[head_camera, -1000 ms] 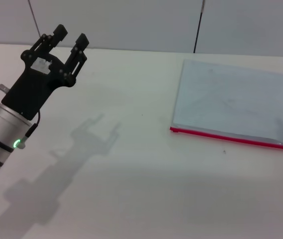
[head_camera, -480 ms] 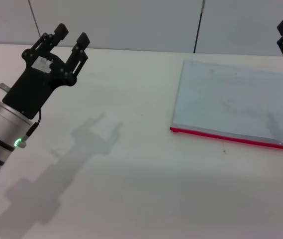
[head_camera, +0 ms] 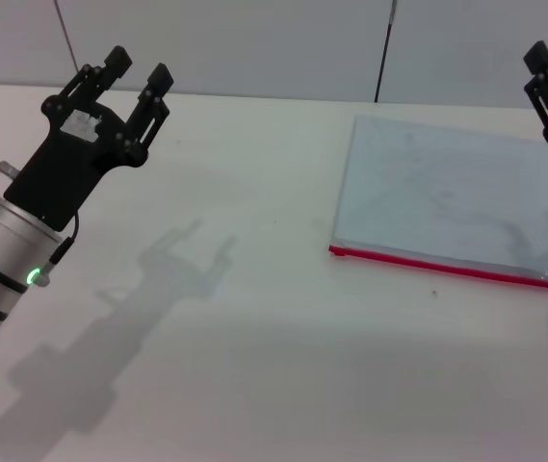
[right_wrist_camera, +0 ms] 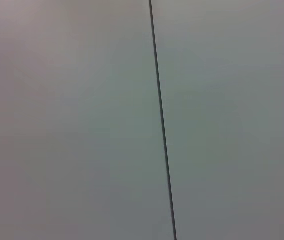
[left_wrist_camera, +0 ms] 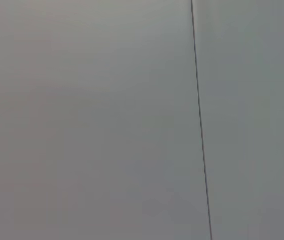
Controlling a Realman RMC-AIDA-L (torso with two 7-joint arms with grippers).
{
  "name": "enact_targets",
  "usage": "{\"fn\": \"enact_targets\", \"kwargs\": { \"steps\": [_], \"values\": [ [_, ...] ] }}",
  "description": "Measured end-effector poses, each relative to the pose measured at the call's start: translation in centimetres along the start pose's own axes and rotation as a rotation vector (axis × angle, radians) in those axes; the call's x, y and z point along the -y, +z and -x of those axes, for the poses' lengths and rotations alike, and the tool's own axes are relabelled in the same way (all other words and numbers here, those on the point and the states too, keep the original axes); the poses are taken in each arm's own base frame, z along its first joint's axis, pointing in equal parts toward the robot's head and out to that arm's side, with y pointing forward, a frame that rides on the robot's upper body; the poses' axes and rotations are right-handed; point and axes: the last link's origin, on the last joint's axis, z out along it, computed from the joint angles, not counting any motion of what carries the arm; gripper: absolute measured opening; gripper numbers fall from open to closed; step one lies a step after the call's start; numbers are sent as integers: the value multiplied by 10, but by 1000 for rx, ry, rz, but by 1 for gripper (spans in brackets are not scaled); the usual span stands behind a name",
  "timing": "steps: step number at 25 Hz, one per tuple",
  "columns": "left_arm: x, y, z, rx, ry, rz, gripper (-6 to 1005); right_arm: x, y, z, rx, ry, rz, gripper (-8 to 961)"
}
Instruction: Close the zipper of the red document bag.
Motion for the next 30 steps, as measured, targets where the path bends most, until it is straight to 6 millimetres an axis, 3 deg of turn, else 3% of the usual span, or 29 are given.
{"fn": "enact_targets", "kwargs": {
  "steps": [30],
  "values": [
    [0,-1,-3,-21,-3,2,526,-6,-8,5,41,9,29,614]
  ]
}}
